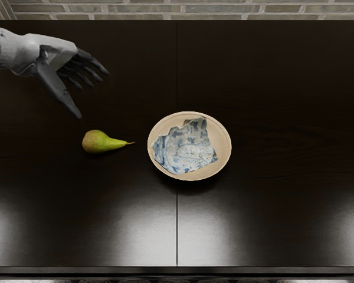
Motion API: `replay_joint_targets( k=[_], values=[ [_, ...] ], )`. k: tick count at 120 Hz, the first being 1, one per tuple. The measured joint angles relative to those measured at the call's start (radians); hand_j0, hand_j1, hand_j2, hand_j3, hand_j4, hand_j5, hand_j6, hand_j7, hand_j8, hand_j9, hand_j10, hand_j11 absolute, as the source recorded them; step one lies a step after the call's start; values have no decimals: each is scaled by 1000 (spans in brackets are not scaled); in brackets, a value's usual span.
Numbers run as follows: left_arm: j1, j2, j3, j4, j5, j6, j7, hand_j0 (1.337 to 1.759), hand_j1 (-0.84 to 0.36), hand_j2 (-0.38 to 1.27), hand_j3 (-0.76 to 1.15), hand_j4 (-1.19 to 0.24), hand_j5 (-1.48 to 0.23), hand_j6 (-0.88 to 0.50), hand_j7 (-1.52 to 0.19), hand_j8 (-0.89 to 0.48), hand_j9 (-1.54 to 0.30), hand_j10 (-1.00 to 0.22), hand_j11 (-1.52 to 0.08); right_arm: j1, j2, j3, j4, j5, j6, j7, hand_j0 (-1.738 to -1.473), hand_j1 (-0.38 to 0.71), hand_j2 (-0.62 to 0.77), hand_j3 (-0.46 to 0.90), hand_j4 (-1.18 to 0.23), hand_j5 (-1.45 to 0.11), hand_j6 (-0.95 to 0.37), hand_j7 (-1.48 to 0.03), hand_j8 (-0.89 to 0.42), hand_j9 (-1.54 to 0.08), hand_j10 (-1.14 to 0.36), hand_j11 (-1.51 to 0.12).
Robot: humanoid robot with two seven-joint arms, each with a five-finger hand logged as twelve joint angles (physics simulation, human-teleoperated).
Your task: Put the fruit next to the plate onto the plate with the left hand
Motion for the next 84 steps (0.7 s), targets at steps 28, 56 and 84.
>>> replay_joint_targets(
  k=[28, 56, 84],
  values=[
    [-4, -105, 257, -13, 212, 185, 0, 1658, 1, 60, 0, -293, -379, -294, -379, -294, -379, -293, -378, 0, 0, 0, 0, 0, 0, 0, -1658, -314, -6, 0, -29, -38, -29, -38, -29, -38, -29, -38],
    [19, -131, 290, -11, 249, 145, 0, 1658, 36, 54, 0, -265, -341, -266, -341, -266, -341, -265, -341, 0, 0, 0, 0, 0, 0, 1, -1658, -314, -6, 0, -29, -38, -29, -38, -29, -38, -29, -38],
    [14, -299, 324, 1, 338, 236, 0, 1658, 46, 53, 0, -257, -331, -257, -330, -257, -330, -256, -330, 0, 0, 0, 0, 0, 0, 1, -1658, -314, -6, 0, -29, -38, -29, -38, -29, -38, -29, -38]
  ],
)
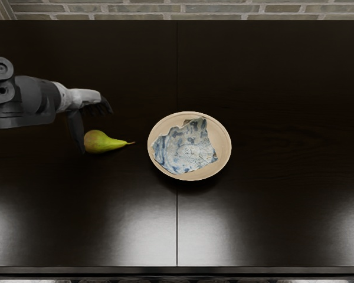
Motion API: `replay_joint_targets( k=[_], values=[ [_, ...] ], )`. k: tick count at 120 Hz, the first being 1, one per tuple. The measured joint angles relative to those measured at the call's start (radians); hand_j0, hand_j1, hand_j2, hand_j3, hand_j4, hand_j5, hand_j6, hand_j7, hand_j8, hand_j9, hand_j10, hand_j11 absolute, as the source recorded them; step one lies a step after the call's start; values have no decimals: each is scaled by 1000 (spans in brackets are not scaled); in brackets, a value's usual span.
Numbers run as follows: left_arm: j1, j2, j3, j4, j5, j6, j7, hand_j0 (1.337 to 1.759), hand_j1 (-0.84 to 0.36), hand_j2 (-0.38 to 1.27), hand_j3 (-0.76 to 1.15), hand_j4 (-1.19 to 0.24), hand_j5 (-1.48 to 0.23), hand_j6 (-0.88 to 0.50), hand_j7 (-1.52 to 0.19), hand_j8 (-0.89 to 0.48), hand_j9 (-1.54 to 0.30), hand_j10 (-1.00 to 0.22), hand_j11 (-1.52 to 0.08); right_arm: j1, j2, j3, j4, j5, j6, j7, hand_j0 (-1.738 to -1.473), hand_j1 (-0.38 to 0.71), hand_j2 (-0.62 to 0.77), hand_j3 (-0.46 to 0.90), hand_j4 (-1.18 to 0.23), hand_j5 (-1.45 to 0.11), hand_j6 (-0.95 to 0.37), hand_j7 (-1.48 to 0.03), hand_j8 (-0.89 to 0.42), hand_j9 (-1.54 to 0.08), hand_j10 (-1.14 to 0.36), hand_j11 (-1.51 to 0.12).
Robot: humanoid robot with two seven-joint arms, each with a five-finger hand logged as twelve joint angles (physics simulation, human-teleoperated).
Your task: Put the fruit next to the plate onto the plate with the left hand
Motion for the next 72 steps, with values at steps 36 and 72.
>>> replay_joint_targets(
  k=[36, 72],
  values=[
    [-38, -105, 145, 41, 72, 171, 0, 1658, 46, 52, 0, -255, -329, -256, -329, -256, -329, -255, -329, 0, 0, 0, 0, 0, 0, 0, -1658, -314, -6, 0, -29, -38, -29, -38, -29, -38, -29, -38],
    [-47, -182, 270, 48, 89, 305, 0, 1658, 44, 53, 0, -257, -332, -258, -332, -258, -332, -257, -332, 0, 0, 0, 0, 0, 0, 0, -1658, -314, -6, 0, -29, -38, -29, -38, -29, -38, -29, -38]
  ],
)
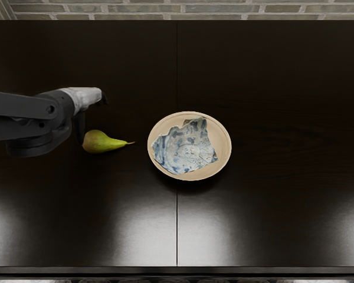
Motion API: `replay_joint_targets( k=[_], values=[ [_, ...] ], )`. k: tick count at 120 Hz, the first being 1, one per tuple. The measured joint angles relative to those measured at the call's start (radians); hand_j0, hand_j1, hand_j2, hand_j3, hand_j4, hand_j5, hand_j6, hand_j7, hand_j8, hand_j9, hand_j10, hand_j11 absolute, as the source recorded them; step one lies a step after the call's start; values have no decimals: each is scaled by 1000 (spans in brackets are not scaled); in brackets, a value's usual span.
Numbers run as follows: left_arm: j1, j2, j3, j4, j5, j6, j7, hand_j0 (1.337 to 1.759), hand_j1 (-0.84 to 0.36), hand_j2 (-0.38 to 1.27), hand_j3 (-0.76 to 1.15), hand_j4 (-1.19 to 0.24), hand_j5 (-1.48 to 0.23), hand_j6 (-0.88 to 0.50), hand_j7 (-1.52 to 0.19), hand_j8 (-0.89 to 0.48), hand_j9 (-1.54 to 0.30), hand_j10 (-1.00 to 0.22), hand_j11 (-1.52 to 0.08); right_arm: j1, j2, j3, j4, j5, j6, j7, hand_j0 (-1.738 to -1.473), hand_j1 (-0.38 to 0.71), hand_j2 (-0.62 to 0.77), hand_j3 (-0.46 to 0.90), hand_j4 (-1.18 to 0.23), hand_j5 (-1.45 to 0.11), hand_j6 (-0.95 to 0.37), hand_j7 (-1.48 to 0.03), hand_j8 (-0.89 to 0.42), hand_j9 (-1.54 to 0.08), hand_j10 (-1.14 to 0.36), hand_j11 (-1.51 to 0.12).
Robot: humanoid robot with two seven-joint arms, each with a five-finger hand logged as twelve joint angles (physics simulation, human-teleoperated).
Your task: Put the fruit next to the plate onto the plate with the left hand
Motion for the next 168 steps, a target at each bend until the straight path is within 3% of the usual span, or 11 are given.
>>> replay_joint_targets(
  k=[47, 94, 168],
  values=[
    [24, -39, 28, 5, -7, 34, 0, 1658, 44, 52, 0, -256, -331, -257, -331, -257, -331, -256, -331, 0, 0, 0, 0, 0, 0, 0, -1658, -314, -6, 0, -29, -38, -29, -38, -29, -38, -29, -38],
    [56, -112, 78, 75, 15, 94, 0, 1658, 44, 52, 0, -256, -331, -256, -331, -256, -331, -256, -331, 0, 0, 0, 0, 0, 0, 0, -1658, -314, -6, 0, -29, -38, -29, -38, -29, -38, -29, -38],
    [91, -170, 85, 114, 15, 102, 0, 1658, 45, 52, 0, -256, -331, -256, -331, -256, -331, -256, -331, 0, 0, 0, 0, 0, 0, 0, -1658, -314, -6, 0, -29, -38, -29, -38, -29, -38, -29, -38]
  ],
)
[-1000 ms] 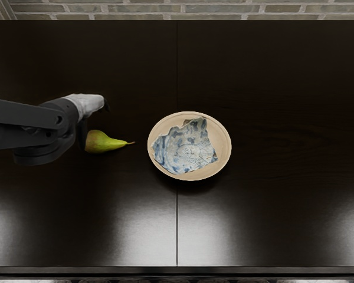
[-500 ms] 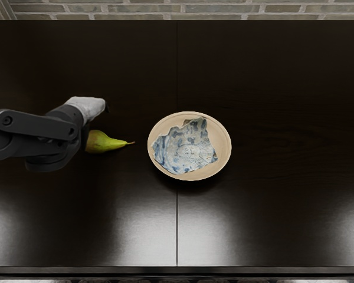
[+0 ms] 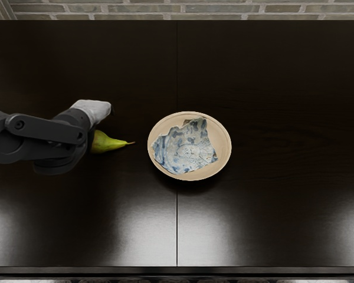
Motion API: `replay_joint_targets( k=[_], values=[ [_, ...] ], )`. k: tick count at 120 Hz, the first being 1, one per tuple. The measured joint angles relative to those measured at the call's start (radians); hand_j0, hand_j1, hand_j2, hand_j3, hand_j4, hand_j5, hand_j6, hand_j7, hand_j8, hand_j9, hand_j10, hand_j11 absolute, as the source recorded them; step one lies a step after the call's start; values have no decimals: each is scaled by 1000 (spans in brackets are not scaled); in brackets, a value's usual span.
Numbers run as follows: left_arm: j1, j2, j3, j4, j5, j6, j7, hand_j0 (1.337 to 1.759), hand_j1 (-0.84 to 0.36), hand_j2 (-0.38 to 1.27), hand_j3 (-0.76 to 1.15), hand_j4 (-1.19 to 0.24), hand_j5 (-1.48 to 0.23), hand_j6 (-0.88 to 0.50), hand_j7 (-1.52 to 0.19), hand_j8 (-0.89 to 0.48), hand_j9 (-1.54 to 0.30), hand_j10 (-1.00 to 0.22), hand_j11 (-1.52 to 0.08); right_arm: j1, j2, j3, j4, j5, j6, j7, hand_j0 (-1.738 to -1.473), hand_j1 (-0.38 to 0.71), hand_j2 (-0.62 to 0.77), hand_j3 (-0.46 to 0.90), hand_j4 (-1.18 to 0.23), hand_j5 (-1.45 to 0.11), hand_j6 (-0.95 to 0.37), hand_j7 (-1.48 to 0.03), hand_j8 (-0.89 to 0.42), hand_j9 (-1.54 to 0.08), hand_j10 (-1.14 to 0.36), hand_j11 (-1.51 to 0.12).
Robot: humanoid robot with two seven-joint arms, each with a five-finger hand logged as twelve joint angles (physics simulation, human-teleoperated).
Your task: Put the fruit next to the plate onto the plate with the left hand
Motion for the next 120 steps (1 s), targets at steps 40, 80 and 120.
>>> replay_joint_targets(
  k=[40, 80, 120],
  values=[
    [27, -37, 0, 54, 1, -1, 0, 1658, 47, 60, 0, -255, -331, -256, -331, -256, -331, -255, -331, 0, 0, 0, 0, 0, 0, 0, -1658, -314, -6, 0, -29, -38, -29, -38, -29, -38, -29, -38],
    [36, -39, 0, 64, 1, -1, 0, 1658, 44, 51, 0, -255, -331, -256, -331, -256, -331, -255, -331, 0, 0, 0, 0, 0, 0, 0, -1658, -314, -6, 0, -29, -38, -29, -38, -29, -38, -29, -38],
    [63, -67, 0, 94, 1, -1, 0, 1658, 43, 52, 0, -257, -333, -257, -333, -257, -332, -257, -332, 0, 0, 0, 0, 0, 0, 0, -1658, -314, -6, 0, -29, -38, -29, -38, -29, -38, -29, -38]
  ],
)
